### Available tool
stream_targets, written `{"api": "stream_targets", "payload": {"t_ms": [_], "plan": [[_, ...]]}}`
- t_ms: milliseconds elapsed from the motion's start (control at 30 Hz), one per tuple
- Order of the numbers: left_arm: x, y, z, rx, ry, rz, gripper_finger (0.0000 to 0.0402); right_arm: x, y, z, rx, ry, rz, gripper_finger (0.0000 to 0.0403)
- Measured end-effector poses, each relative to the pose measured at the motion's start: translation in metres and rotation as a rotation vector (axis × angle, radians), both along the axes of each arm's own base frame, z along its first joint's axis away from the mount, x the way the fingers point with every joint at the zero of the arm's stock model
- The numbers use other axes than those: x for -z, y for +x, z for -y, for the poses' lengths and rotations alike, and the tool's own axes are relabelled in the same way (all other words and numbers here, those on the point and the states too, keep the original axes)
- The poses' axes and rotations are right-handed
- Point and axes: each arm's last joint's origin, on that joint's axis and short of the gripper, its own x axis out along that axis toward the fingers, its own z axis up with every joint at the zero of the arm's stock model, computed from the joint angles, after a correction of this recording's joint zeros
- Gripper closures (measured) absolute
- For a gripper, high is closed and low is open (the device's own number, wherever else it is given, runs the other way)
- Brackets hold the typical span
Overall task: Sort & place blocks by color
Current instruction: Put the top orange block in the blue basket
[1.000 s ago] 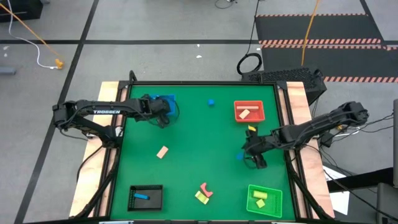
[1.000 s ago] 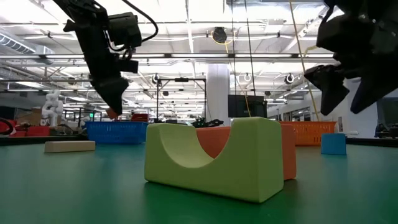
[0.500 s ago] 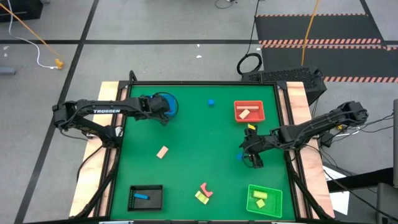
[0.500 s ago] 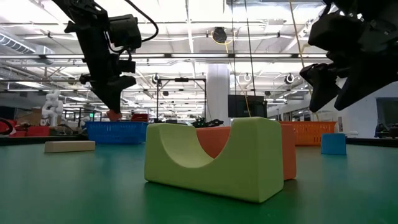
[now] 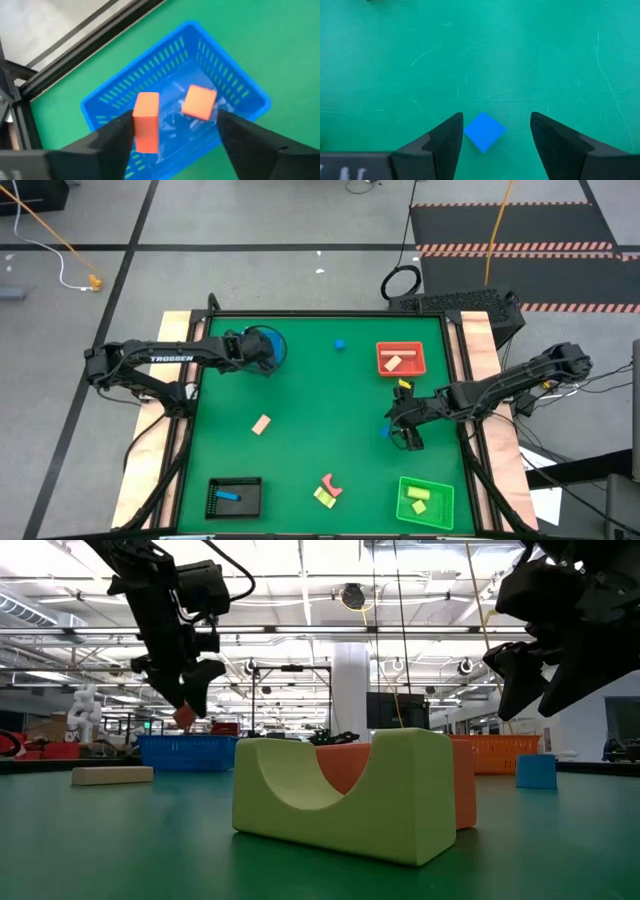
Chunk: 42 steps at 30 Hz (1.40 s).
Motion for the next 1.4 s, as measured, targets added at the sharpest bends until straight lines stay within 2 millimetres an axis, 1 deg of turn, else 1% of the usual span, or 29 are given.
{"api": "stream_targets", "payload": {"t_ms": [67,133,233,300,400,600,633,833,867,933,1133,1233,1333,1400], "plan": [[-0.0009,0.0018,-0.0006,0.001,0.007,0.021,0.0098,0.0,0.0,0.0,0.0,0.0,0.0,0.0181],[-0.0014,0.0029,-0.0007,0.002,0.012,0.033,0.0087,0.0,0.0,0.0,0.001,0.0,0.0,0.0181],[-0.0015,0.0031,-0.0004,0.002,0.011,0.034,0.0097,0.0,0.0,0.0,0.001,0.0,0.0,0.0181],[-0.0014,0.0029,-0.0004,0.001,0.011,0.034,0.0122,0.0,0.0,0.0,0.001,0.0,0.0,0.0181],[-0.0014,0.0027,-0.0007,0.001,0.011,0.032,0.0179,0.0,0.0,0.0,0.001,0.0,0.0,0.0181],[-0.0014,0.0027,-0.0007,0.018,0.015,0.019,0.033,-0.0021,0.0026,-0.0007,0.005,0.013,0.034,0.0181],[-0.0014,0.0028,-0.0007,0.018,0.016,0.018,0.0351,-0.0028,0.0034,-0.0009,0.014,0.023,0.044,0.0181],[-0.0023,0.0025,-0.0023,-0.003,0.056,0.011,0.0353,-0.0041,0.0047,-0.0012,0.068,0.073,0.054,0.0181],[-0.0027,0.0025,-0.0028,-0.015,0.073,0.012,0.0351,-0.0041,0.0047,-0.0012,0.076,0.08,0.052,0.0181],[-0.0032,0.0021,-0.0034,-0.03,0.095,0.007,0.0329,-0.0041,0.0047,-0.0012,0.083,0.086,0.051,0.0181],[-0.0028,0.0022,-0.0033,-0.068,0.068,0.048,0.0203,-0.0041,0.0047,-0.0012,0.082,0.085,0.051,0.0181],[-0.0016,0.0016,-0.002,-0.116,0.014,0.096,0.0153,-0.0041,0.0047,-0.0012,0.081,0.084,0.052,0.0181],[0.0003,-0.0017,-0.0005,-0.198,-0.031,0.123,0.0121,-0.0041,0.0047,-0.0012,0.081,0.084,0.052,0.0181],[0.0018,-0.0048,0.0006,-0.258,-0.053,0.131,0.011,-0.0041,0.0047,-0.0012,0.081,0.084,0.052,0.0181]]}}
